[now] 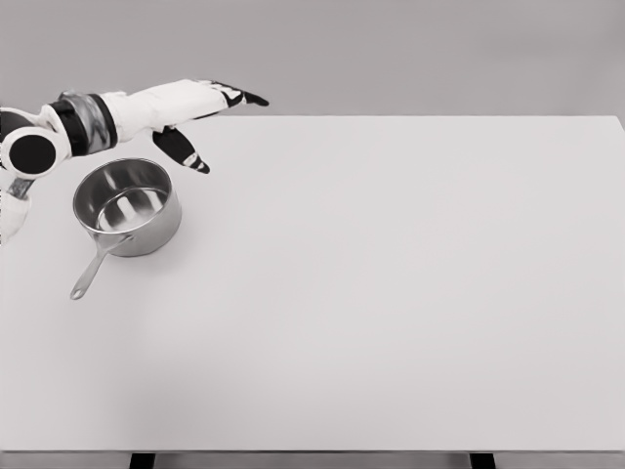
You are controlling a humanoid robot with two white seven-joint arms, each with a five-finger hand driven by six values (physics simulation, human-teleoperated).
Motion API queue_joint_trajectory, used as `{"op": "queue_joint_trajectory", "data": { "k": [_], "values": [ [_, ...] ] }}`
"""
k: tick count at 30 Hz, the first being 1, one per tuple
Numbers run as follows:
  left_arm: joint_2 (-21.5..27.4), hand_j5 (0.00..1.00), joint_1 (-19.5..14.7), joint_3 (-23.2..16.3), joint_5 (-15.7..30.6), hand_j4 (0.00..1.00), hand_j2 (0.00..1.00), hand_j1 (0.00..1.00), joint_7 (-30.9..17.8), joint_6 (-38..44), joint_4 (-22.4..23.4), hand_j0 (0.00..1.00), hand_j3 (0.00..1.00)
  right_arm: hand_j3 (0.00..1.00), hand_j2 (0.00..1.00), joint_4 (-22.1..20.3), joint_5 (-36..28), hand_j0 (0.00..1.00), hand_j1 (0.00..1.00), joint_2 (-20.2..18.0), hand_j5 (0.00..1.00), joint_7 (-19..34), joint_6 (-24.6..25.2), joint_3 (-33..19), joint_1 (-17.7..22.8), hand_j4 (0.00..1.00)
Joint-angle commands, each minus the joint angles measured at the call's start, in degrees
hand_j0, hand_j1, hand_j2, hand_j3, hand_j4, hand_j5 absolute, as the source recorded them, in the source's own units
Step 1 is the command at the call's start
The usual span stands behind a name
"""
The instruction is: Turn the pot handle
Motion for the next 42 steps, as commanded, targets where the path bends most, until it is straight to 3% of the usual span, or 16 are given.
{"op": "queue_joint_trajectory", "data": {
  "k": [1,5,6,9,10,11,14,17,19,21,25,31,42],
  "values": [
    [-0.31,1.00,0.00,-1.43,0.10,1.00,1.00,1.00,0.00,-0.10,-0.18,1.00,1.00,1.00,1.00,0.06,-0.04,1.00,1.00,-0.01,1.00,0.29,0.01,-0.01,0.00,1.00],
    [0.04,1.00,1.14,-4.68,0.01,1.00,1.00,1.00,0.00,-0.54,-1.23,1.00,1.00,1.00,1.00,0.06,0.04,1.00,1.00,-0.01,1.00,-0.15,0.10,0.07,0.35,1.00],
    [0.75,1.00,1.76,-4.69,0.10,1.00,1.00,1.00,0.00,-0.54,-4.75,1.00,1.00,1.00,1.00,0.06,0.04,1.00,1.00,-0.01,1.00,-0.07,0.10,0.07,0.35,1.00],
    [9.88,1.00,7.29,-4.77,0.97,1.00,1.00,1.00,0.00,-0.54,-18.46,1.00,1.00,1.00,1.00,0.06,0.04,1.00,1.00,-0.01,1.00,-0.15,0.10,0.08,0.35,1.00],
    [15.94,1.00,5.11,-7.05,7.28,1.00,1.00,1.00,0.00,-2.02,-20.48,1.00,1.00,1.00,1.00,0.06,0.04,1.00,1.00,-0.01,1.00,-0.15,0.10,-0.01,0.35,1.00],
    [17.53,1.00,3.52,-7.67,11.86,1.00,1.00,1.00,0.00,-5.71,-20.40,1.00,1.00,1.00,1.00,0.06,0.04,1.00,1.00,-0.01,1.00,-0.15,0.10,0.08,0.35,1.00],
    [21.66,1.00,0.79,-9.70,12.14,1.00,1.00,1.00,0.00,-8.88,-20.40,1.00,1.00,1.00,1.00,0.06,0.04,1.00,1.00,-0.01,1.00,-0.15,0.10,0.07,0.35,1.00],
    [25.18,1.00,1.58,-11.98,11.79,1.00,1.00,1.00,0.00,-18.38,-20.14,1.00,1.00,1.00,1.00,0.06,0.04,1.00,1.00,-0.01,1.00,-0.15,0.10,0.08,0.35,1.00],
    [27.29,1.00,3.16,-11.89,11.52,1.00,1.00,1.00,0.00,-18.38,-20.05,1.00,1.00,1.00,1.00,0.06,0.04,1.00,1.00,-0.01,1.00,-0.15,0.10,-0.01,0.35,1.00],
    [27.73,1.00,3.34,-11.81,5.20,1.00,1.00,1.00,0.00,-19.70,-19.87,1.00,1.00,1.00,1.00,0.06,0.04,1.00,1.00,-0.01,1.00,-0.15,0.10,-0.01,0.35,1.00],
    [29.49,1.00,3.52,-11.89,0.72,1.00,1.00,1.00,0.00,-22.09,-20.05,1.00,1.00,1.00,1.00,0.06,0.04,1.00,1.00,-0.01,1.00,-0.15,0.01,0.08,0.35,1.00],
    [31.60,1.00,5.80,-11.81,-1.13,1.00,1.00,1.00,0.00,-22.09,-19.87,1.00,1.00,1.00,1.00,0.06,0.04,1.00,1.00,-0.01,1.00,-0.15,0.10,0.08,0.35,1.00],
    [32.92,1.00,5.98,-11.63,-3.07,1.00,1.00,1.00,0.00,-22.09,-16.18,1.00,1.00,1.00,1.00,0.06,0.04,1.00,1.00,-0.01,1.00,-0.15,0.10,0.07,0.35,1.00]
  ]
}}
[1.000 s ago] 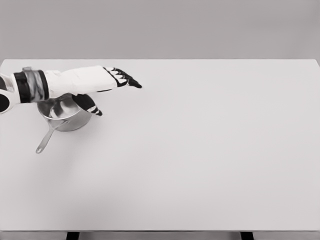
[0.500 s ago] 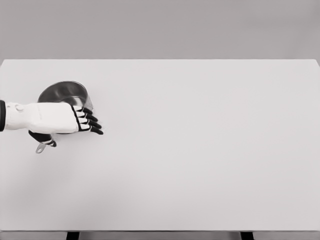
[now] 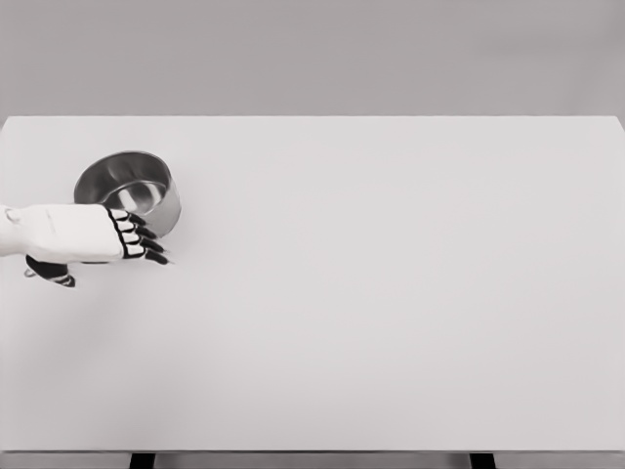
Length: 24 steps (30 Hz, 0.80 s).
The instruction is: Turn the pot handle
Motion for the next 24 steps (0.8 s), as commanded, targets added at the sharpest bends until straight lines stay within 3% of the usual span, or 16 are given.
{"op": "queue_joint_trajectory", "data": {
  "k": [1,11,14,24],
  "values": [
    [0.77,1.00,-0.09,0.31,0.06,1.00,1.00,1.00,0.02,0.12,1.08,1.00,1.00,1.00,1.00,0.01,-0.01,1.00,1.00,-0.01,1.00,0.02,0.01,0.06,0.00,1.00],
    [2.17,1.00,-0.09,0.40,-0.29,1.00,1.00,1.00,0.02,0.12,7.41,1.00,1.00,1.00,1.00,0.01,-0.01,1.00,1.00,-0.01,1.00,0.02,-0.08,0.06,0.00,1.00],
    [2.09,1.00,-0.09,0.57,-0.29,1.00,1.00,1.00,3.90,0.12,11.54,1.00,1.00,1.00,1.00,0.01,-0.01,1.00,1.00,-0.01,1.00,0.02,0.01,0.06,0.00,1.00],
    [1.03,1.00,-0.18,2.07,-0.03,1.00,1.00,1.00,9.44,0.14,19.63,1.00,1.00,1.00,1.00,0.01,-0.01,1.00,1.00,-0.01,1.00,0.02,0.01,0.06,0.00,1.00]
  ]
}}
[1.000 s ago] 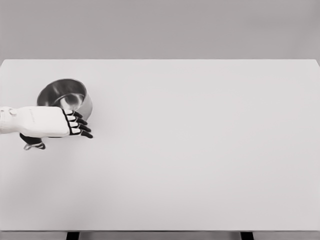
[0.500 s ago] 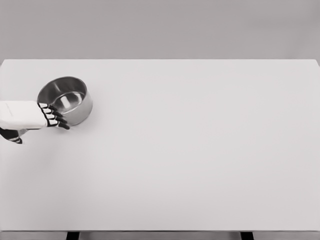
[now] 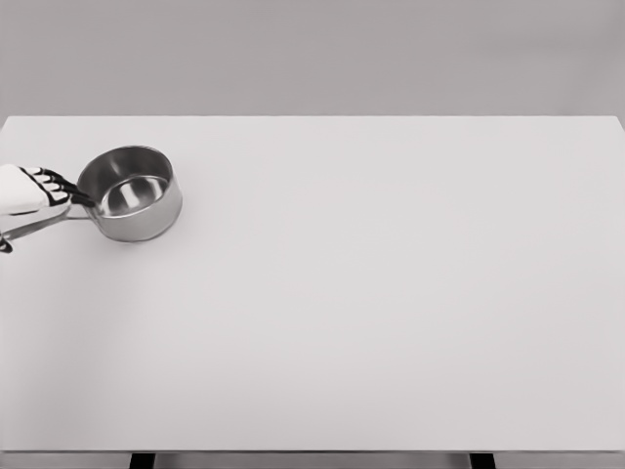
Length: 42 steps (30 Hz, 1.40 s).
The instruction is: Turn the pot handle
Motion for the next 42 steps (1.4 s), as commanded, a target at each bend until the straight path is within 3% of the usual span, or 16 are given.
{"op": "queue_joint_trajectory", "data": {
  "k": [1,5,9,15,18,29,34,37,41,42],
  "values": [
    [-0.48,1.00,0.00,0.56,0.31,1.00,1.00,1.00,1.43,0.12,1.82,1.00,1.00,1.00,1.00,0.01,-0.02,1.00,1.00,-0.01,1.00,0.02,0.00,0.03,0.00,1.00],
    [-2.15,1.00,-0.09,0.74,0.22,1.00,1.00,1.00,2.39,0.21,5.42,1.00,1.00,1.00,1.00,0.01,-0.02,1.00,1.00,-0.01,1.00,0.02,0.00,0.03,0.00,1.00],
    [-3.82,1.00,-0.09,0.65,0.05,1.00,1.00,1.00,3.10,4.25,6.03,1.00,1.00,1.00,1.00,0.01,-0.02,1.00,1.00,-0.01,1.00,0.02,0.00,0.03,0.00,1.00],
    [-7.60,1.00,-1.23,0.65,-0.83,1.00,1.00,1.00,3.18,4.34,11.40,1.00,1.00,1.00,1.00,0.01,-0.02,1.00,1.00,-0.01,1.00,0.02,-0.08,0.03,0.00,1.00],
    [-10.41,1.00,-2.90,0.74,-0.83,1.00,1.00,1.00,3.18,4.34,16.58,1.00,1.00,1.00,1.00,0.01,-0.02,1.00,1.00,-0.01,1.00,0.02,0.00,0.03,0.00,1.00],
    [-12.79,1.00,-5.27,0.74,-0.66,1.00,1.00,1.00,3.54,5.39,19.13,1.00,1.00,1.00,1.00,0.01,-0.02,1.00,1.00,-0.01,1.00,0.02,0.00,0.03,0.00,1.00],
    [-11.29,1.00,-5.27,3.03,0.40,1.00,1.00,1.00,3.45,0.10,14.92,1.00,1.00,1.00,1.00,0.01,-0.02,1.00,1.00,-0.01,1.00,0.02,0.00,0.03,0.00,1.00],
    [-10.68,1.00,-4.75,3.11,11.73,1.00,1.00,1.00,3.45,0.10,12.89,1.00,1.00,1.00,1.00,0.01,-0.10,1.00,1.00,-0.01,1.00,0.02,0.00,0.03,0.00,1.00],
    [-6.46,1.00,-4.22,4.43,11.74,1.00,1.00,1.00,3.10,0.10,-6.00,1.00,1.00,1.00,1.00,0.01,-0.02,1.00,1.00,-0.01,1.00,0.02,0.00,0.03,0.00,1.00],
    [-6.11,1.00,-2.55,4.69,11.74,1.00,1.00,1.00,3.01,0.10,-10.82,1.00,1.00,1.00,1.00,0.01,-0.02,1.00,1.00,-0.01,1.00,0.02,0.00,0.03,0.00,1.00]
  ]
}}
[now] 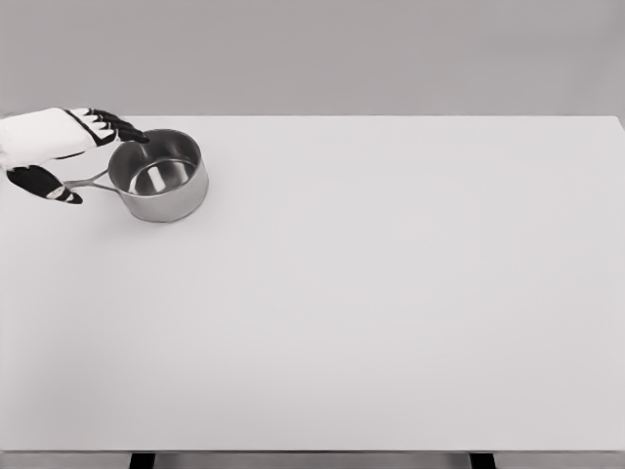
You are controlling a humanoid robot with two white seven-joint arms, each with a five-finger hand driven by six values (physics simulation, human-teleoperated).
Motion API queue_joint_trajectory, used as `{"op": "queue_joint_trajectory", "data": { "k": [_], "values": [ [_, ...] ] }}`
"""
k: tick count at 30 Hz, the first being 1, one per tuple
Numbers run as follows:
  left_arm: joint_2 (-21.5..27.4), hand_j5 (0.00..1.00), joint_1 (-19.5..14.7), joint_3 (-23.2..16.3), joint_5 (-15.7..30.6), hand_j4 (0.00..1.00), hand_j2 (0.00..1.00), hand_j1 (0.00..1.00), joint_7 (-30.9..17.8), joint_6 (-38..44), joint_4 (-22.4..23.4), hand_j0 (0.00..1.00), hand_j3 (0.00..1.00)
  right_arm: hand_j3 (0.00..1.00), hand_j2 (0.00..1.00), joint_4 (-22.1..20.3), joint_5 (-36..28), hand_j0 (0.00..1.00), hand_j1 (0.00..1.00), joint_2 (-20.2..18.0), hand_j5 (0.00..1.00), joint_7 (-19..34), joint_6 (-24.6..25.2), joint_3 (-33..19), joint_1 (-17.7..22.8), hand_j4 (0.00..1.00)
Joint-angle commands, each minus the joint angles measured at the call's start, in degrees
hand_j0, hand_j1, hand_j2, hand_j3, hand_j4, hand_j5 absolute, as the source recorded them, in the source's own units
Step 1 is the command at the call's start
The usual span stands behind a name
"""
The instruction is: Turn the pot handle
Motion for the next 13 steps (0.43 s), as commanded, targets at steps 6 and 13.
{"op": "queue_joint_trajectory", "data": {
  "k": [6,13],
  "values": [
    [5.36,1.00,6.24,0.71,1.70,1.00,1.00,1.00,0.13,0.02,-19.14,1.00,1.00,1.00,1.00,0.02,0.00,1.00,1.00,-0.01,1.00,0.02,-0.01,0.03,0.00,1.00],
    [5.54,1.00,15.38,0.71,1.52,1.00,1.00,1.00,-0.05,0.02,-19.05,1.00,1.00,1.00,1.00,0.02,0.00,1.00,1.00,-0.01,1.00,0.02,-0.09,-0.06,0.00,1.00]
  ]
}}
